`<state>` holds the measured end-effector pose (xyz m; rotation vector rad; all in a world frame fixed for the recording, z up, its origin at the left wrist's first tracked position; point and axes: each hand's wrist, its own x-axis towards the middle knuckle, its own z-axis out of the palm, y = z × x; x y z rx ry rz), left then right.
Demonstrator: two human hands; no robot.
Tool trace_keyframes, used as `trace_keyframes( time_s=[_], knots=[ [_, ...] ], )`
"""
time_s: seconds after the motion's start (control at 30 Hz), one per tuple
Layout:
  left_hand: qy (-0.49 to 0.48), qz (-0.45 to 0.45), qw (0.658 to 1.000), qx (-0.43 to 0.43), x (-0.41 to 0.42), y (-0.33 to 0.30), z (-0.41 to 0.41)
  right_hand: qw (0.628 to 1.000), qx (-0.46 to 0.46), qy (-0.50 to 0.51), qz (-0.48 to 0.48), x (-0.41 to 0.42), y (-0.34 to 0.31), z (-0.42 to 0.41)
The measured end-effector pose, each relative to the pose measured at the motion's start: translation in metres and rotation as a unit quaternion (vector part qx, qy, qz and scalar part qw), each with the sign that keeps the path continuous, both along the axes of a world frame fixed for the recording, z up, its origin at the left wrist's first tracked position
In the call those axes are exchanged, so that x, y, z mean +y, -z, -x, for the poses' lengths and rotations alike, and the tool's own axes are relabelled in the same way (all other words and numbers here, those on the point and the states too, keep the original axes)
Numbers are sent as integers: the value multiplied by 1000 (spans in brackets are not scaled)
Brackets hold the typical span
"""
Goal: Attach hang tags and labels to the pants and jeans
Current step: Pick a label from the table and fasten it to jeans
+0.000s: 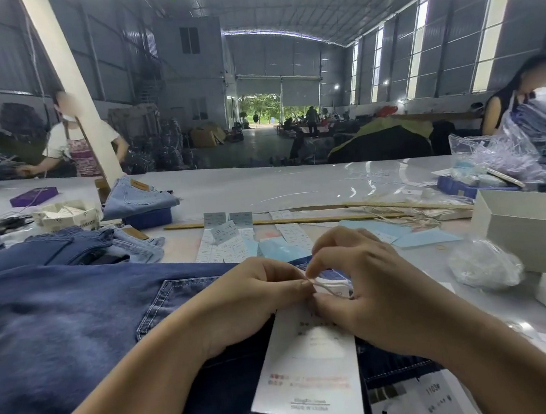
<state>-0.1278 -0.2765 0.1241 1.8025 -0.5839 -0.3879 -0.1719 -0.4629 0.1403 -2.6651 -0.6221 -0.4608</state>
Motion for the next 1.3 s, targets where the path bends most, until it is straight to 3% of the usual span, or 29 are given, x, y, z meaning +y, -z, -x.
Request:
trace_keyframes(
  time_s=[0.33,0.53,0.8,1.03,1.3],
  knots=[
    [-7,7,1000,12,3,0,1,998,-33,-30,-35,-3,11,-4],
    [-30,-23,999,-6,6,2,1,988,-48,-10,-148,-8,15,-4],
    [-17,41,998,49,5,2,5,990,-56,23,-126,-3,17,-5],
    [-13,24,999,39,6,5,6,990,-88,25,-103,0,18,-3],
    [-18,13,999,23,5,7,5,991,-62,24,-114,1,17,-1]
  ],
)
